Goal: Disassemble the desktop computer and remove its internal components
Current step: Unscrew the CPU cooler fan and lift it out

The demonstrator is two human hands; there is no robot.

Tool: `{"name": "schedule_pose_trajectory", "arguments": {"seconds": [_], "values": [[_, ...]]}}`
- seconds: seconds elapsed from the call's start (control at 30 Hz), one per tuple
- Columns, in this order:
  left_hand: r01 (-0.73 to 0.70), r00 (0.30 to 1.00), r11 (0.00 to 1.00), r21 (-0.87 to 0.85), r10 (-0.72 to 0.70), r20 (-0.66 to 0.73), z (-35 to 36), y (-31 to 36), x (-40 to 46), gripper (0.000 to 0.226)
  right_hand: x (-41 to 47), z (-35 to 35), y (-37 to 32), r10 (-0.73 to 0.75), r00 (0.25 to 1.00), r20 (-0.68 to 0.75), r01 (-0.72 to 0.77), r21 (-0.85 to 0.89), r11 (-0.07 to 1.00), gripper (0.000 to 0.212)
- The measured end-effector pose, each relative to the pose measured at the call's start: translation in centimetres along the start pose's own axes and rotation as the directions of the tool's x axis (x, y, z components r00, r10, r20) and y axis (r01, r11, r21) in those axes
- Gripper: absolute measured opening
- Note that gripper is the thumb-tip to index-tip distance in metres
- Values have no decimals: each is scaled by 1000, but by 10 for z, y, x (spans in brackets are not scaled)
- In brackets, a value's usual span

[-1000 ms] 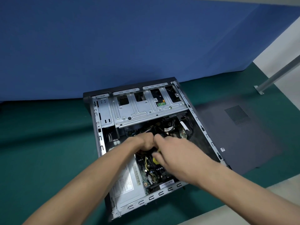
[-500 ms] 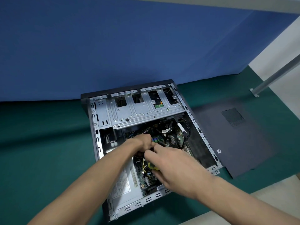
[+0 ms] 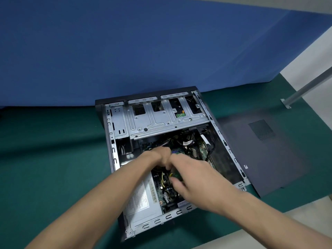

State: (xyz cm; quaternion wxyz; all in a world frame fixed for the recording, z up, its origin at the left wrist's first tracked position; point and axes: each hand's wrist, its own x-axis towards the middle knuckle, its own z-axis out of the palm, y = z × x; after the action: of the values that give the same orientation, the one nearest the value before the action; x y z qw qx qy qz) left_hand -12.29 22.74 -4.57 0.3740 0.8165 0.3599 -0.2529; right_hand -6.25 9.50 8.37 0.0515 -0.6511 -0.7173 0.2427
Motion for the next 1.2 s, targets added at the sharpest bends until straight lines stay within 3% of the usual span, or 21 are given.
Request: {"name": "schedule_pose_trajectory", "arguments": {"seconds": [0.07,0.17,0.23,0.33,0.4,0.47,0.53,0.6,0.67,0.73,0.83,0.93,0.97,1.07,1.13,1.2], "values": [[-37,999,994,99,37,2,-1,2,-6,31,1,-1,5,163,986,-42,-156,135,979,18],[-78,994,969,234,94,-60,-9,-2,-21,29,2,5,11,376,919,-121,-330,288,899,26],[-149,966,959,240,193,-173,-16,-8,-38,28,1,9,9,404,897,-178,-375,178,910,37],[-344,907,938,-34,323,-269,-15,-15,-73,27,-1,8,7,385,882,-272,-423,-96,901,53],[-427,894,874,-233,369,-254,-8,-10,-96,31,0,8,9,329,901,-284,-378,-139,915,45],[-464,876,833,-302,379,-298,-1,-1,-115,40,-1,10,8,186,955,-229,-213,-97,972,30],[-511,817,836,-198,401,-413,2,3,-133,53,-4,12,6,57,986,-156,-63,-30,998,26],[-547,752,836,-37,472,-460,2,4,-149,62,-6,15,10,117,981,-154,-83,212,974,24],[-527,722,841,124,520,-456,3,7,-161,61,-8,23,18,241,949,-204,-118,479,870,21],[-429,673,813,394,578,-462,2,13,-162,55,-9,34,23,278,934,-227,-86,611,787,21],[-338,588,579,742,745,-314,-12,22,-152,46,-11,51,23,262,947,-188,-77,657,750,24],[-346,541,353,869,832,-123,-20,21,-144,36,-11,64,31,216,965,-150,-57,681,730,25],[-311,532,347,885,835,-140,-18,23,-142,36,-9,68,34,201,971,-134,-63,663,746,24],[-69,569,594,801,683,-458,-1,47,-140,44,-3,78,39,237,964,-118,-133,555,821,14],[50,593,697,716,556,-583,5,59,-142,44,0,82,40,267,954,-137,-134,601,788,10],[20,618,607,795,617,-487,3,58,-147,34,1,83,43,209,969,-129,-87,617,782,22]]}}
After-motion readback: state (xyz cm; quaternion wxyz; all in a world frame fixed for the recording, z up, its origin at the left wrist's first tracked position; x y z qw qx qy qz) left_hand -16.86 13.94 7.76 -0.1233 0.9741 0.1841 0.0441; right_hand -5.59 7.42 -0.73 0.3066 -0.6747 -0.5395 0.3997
